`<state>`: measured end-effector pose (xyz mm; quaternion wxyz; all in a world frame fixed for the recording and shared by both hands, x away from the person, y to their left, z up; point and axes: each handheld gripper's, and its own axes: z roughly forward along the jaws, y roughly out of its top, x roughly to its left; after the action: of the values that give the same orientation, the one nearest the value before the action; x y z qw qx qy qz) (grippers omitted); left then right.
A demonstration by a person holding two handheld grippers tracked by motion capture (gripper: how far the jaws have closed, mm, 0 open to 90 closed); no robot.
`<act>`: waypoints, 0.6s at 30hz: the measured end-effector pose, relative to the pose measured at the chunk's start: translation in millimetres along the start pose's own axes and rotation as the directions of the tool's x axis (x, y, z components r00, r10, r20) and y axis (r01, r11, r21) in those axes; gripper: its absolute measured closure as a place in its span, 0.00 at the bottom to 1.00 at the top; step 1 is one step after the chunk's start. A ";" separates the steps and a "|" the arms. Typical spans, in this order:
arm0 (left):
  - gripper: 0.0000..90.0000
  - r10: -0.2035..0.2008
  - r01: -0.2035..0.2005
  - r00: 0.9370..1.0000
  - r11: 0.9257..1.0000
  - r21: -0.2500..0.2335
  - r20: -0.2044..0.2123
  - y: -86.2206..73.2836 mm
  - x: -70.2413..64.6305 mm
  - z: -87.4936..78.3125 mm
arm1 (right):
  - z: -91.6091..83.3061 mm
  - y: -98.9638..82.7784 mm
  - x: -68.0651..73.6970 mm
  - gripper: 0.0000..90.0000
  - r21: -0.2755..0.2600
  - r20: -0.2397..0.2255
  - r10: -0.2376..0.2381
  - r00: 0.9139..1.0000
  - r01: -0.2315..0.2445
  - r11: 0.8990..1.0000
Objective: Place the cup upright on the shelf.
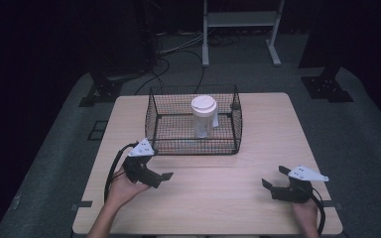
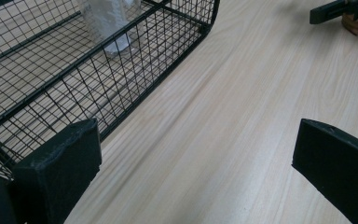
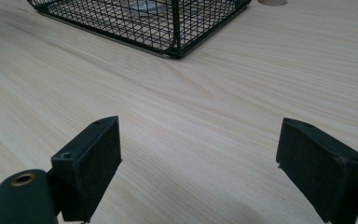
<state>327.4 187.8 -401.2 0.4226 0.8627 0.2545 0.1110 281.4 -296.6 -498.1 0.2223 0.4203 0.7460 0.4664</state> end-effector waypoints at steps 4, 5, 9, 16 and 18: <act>0.00 -0.001 0.001 1.000 1.000 -0.003 -0.003 -4.9 -1.1 -0.5 | 0.0 0.0 0.0 0.14 0.000 0.000 0.000 1.000 0.000 1.000; 0.00 -0.003 0.003 1.000 1.000 -0.006 -0.005 -6.4 -1.4 -0.7 | 0.0 0.0 0.0 0.14 -0.001 0.000 0.000 1.000 0.000 1.000; 0.00 -0.016 0.016 1.000 1.000 -0.016 -0.007 -13.1 -0.5 -1.4 | 0.0 0.0 0.1 0.14 0.000 0.001 0.000 1.000 0.000 1.000; 0.00 -0.025 0.024 0.999 0.999 -0.024 -0.022 -24.4 -1.9 -1.1 | 0.1 0.0 0.2 0.14 -0.001 0.002 -0.003 1.000 0.003 1.000; 0.00 -0.027 0.026 0.999 0.999 -0.036 -0.024 -27.3 -2.6 -1.8 | 0.1 0.0 0.2 0.14 -0.001 0.002 -0.003 1.000 0.003 1.000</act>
<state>315.0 201.6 -421.5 0.4363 0.8501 0.2690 0.1207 281.3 -296.4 -498.1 0.2240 0.4193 0.7463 0.4660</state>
